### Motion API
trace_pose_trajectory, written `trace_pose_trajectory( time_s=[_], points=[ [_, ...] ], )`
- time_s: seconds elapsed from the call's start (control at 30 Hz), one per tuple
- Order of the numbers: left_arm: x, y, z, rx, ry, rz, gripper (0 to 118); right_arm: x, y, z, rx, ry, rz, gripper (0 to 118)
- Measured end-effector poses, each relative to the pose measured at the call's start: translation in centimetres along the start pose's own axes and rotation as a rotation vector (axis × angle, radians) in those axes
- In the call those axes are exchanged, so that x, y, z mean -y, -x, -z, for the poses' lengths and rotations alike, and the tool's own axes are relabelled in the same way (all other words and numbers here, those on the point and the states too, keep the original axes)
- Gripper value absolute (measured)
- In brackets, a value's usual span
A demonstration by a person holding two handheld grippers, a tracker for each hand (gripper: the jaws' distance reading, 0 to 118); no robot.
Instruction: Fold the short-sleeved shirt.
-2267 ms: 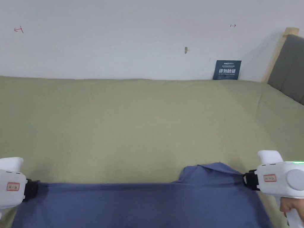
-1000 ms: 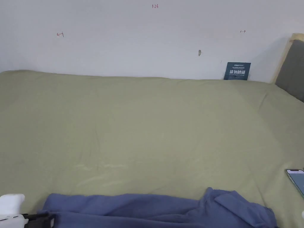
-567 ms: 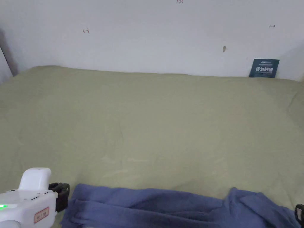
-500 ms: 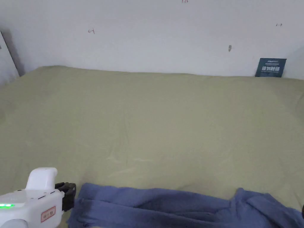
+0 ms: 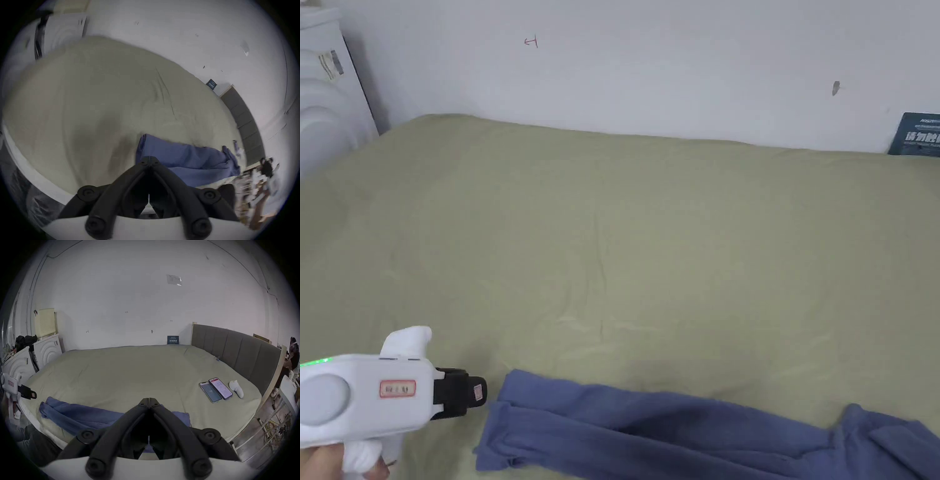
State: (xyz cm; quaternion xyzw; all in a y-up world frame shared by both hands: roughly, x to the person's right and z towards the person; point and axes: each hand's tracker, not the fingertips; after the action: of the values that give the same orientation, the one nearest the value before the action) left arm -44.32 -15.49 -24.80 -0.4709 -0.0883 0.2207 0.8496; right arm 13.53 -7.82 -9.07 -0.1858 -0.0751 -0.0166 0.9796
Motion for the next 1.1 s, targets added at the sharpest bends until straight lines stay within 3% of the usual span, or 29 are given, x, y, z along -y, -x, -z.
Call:
trace_pose_trajectory(
  time_s=[0.13, 0.17, 0.23, 0.27, 0.3, 0.6, 0.63, 0.67, 0.7, 0.77, 1.1],
  points=[
    [-2.7, 3.0, 2.5, 0.091, 0.120, -0.051, 2, -0.8, 0.7, -0.9, 0.043, -0.061, -0.035, 0],
    [-3.4, 3.7, 3.0, 0.182, 0.157, -0.021, 12, -1.0, 0.8, -1.0, 0.057, -0.071, -0.046, 0],
    [-2.9, 2.8, 3.5, 0.349, 0.242, -0.007, 70, -1.4, 0.7, -1.3, 0.063, -0.081, -0.045, 0],
    [-2.9, 2.8, 3.9, 0.330, 0.294, -0.009, 97, -1.5, 0.7, -1.4, 0.067, -0.087, -0.042, 0],
    [-2.7, 2.5, 4.6, 0.334, 0.313, -0.013, 107, -1.7, 0.7, -1.6, 0.071, -0.093, -0.035, 0],
    [-2.1, 2.0, 8.3, 0.420, 0.359, -0.050, 103, -2.2, 0.1, -1.9, 0.090, -0.120, -0.007, 0],
    [-2.2, 2.1, 8.2, 0.427, 0.353, -0.068, 92, -2.2, 0.1, -2.0, 0.090, -0.122, -0.007, 0],
    [-2.2, 2.4, 8.1, 0.432, 0.341, -0.089, 67, -2.3, 0.0, -2.0, 0.090, -0.123, -0.003, 0],
    [-2.1, 2.8, 8.0, 0.421, 0.332, -0.111, 12, -2.3, -0.1, -2.1, 0.090, -0.129, 0.004, 0],
    [-1.6, 3.2, 8.7, 0.322, 0.330, -0.113, 8, -2.4, -0.3, -2.1, 0.084, -0.130, 0.015, 0],
    [-0.7, 4.9, 4.2, 0.356, 0.201, -0.209, 7, -3.4, -0.4, -2.2, 0.062, -0.160, 0.009, 0]
  ],
)
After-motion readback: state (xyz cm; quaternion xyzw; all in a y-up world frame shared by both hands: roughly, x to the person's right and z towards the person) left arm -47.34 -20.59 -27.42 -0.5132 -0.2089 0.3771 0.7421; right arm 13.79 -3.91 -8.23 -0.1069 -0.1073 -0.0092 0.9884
